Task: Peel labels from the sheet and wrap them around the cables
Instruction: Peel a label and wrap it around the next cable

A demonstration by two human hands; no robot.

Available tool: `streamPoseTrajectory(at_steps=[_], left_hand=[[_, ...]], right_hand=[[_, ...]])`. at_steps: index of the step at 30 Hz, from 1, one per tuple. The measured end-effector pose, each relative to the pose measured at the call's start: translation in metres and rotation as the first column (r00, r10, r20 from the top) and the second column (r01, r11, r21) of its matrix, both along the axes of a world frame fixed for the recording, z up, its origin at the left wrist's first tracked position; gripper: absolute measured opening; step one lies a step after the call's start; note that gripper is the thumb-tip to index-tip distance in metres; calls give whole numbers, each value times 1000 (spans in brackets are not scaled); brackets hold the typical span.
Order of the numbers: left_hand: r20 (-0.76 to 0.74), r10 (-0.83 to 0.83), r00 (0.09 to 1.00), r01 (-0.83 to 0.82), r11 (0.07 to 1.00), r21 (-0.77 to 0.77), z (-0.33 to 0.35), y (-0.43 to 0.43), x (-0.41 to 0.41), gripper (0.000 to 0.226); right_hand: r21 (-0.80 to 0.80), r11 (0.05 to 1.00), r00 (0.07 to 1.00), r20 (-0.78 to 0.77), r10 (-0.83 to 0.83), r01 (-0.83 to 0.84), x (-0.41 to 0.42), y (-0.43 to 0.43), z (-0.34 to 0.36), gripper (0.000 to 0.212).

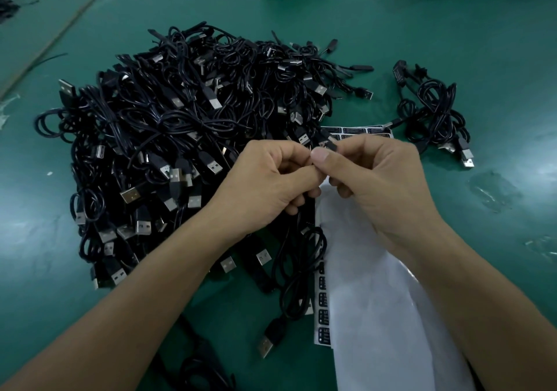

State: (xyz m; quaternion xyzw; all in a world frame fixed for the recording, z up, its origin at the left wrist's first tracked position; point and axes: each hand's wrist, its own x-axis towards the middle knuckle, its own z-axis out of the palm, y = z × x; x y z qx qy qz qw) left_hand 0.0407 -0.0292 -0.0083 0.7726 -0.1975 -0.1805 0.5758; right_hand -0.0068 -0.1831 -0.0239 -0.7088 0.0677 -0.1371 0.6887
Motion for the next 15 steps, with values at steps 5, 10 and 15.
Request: streamPoseTrajectory(at_steps=[5,10,15], left_hand=[[41,-6,999,4,999,43,-2,-1,0,16],[129,22,991,-28,999,44,-3,-1,-1,30],[155,-14,988,10,1000,24,-2,0,0,28]], right_hand=[[-70,998,1000,1,-5,5,0,1,-3,24],[-36,998,998,-37,-49,48,0,5,-4,38],[-34,999,1000,-17,-25,25,-1,6,-1,35]])
